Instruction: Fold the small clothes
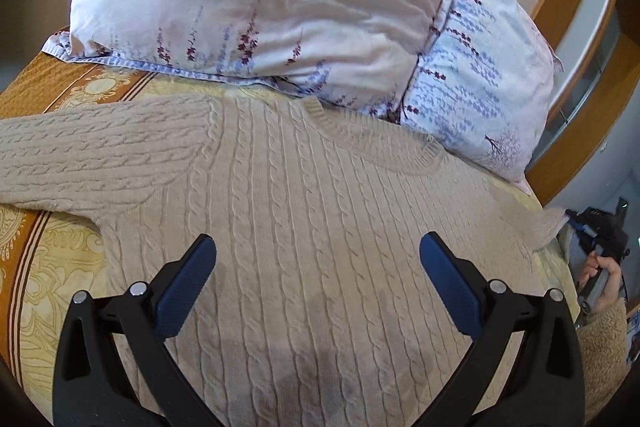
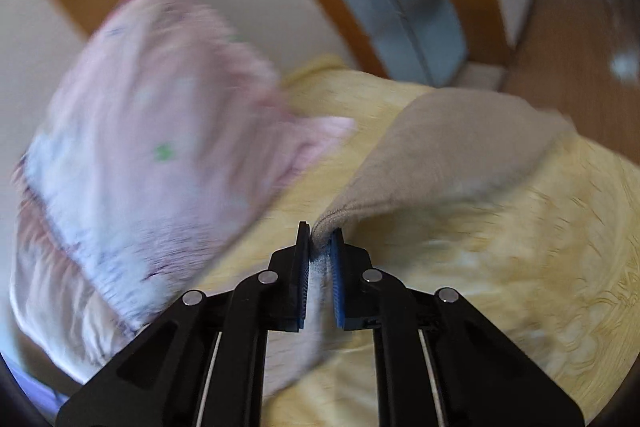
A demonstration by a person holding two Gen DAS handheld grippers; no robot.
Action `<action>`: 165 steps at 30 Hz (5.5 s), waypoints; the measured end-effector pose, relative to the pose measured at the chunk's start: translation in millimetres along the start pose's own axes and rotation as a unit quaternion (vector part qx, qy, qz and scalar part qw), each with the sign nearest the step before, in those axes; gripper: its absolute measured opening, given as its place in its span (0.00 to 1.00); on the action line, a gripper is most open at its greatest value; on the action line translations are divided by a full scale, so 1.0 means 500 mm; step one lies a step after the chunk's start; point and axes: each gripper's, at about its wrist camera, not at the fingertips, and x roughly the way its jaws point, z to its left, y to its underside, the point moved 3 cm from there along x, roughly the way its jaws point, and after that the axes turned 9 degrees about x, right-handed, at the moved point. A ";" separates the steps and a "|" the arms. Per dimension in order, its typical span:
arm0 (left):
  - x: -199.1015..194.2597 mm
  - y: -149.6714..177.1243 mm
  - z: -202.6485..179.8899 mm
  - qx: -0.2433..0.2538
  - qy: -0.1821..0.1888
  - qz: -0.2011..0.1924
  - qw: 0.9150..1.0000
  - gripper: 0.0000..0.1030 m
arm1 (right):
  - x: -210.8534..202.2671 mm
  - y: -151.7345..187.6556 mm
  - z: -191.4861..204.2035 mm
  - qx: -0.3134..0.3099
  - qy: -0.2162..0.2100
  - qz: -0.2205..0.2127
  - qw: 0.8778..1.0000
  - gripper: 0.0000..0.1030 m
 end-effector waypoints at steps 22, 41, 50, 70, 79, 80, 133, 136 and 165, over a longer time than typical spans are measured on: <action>0.014 -0.012 0.010 -0.021 0.040 0.011 0.999 0.98 | 0.115 0.350 0.199 -0.052 -0.130 0.236 0.962 0.50; 0.004 -0.031 0.066 -0.093 0.092 -0.002 0.991 0.98 | 0.079 0.377 0.405 -0.170 -0.156 0.140 0.963 0.10; 0.054 -0.028 0.058 -0.152 0.140 0.040 0.978 0.88 | 0.109 0.533 0.377 -0.181 -0.168 0.305 0.920 0.43; 0.186 -0.069 0.089 -0.230 0.102 0.098 0.963 0.19 | 0.078 0.345 0.056 0.137 -0.080 0.188 0.969 0.36; 0.184 -0.092 0.091 -0.184 0.072 0.080 0.977 0.07 | 0.098 0.326 0.054 0.117 -0.073 0.156 0.978 0.24; 0.183 -0.096 0.092 -0.181 0.067 0.075 0.978 0.07 | 0.099 0.327 0.053 0.113 -0.074 0.154 0.979 0.09; -0.187 0.075 0.604 -0.460 -0.065 -0.085 0.881 0.47 | 0.075 0.500 0.263 -0.186 -0.065 0.180 0.964 0.79; -0.175 0.074 0.614 -0.462 -0.067 -0.080 0.881 0.13 | 0.069 0.496 0.258 -0.176 -0.068 0.190 0.964 0.79; 0.130 -0.059 -0.081 -0.087 0.115 0.044 0.989 0.24 | -0.047 0.431 0.241 -0.209 -0.099 0.161 0.960 0.79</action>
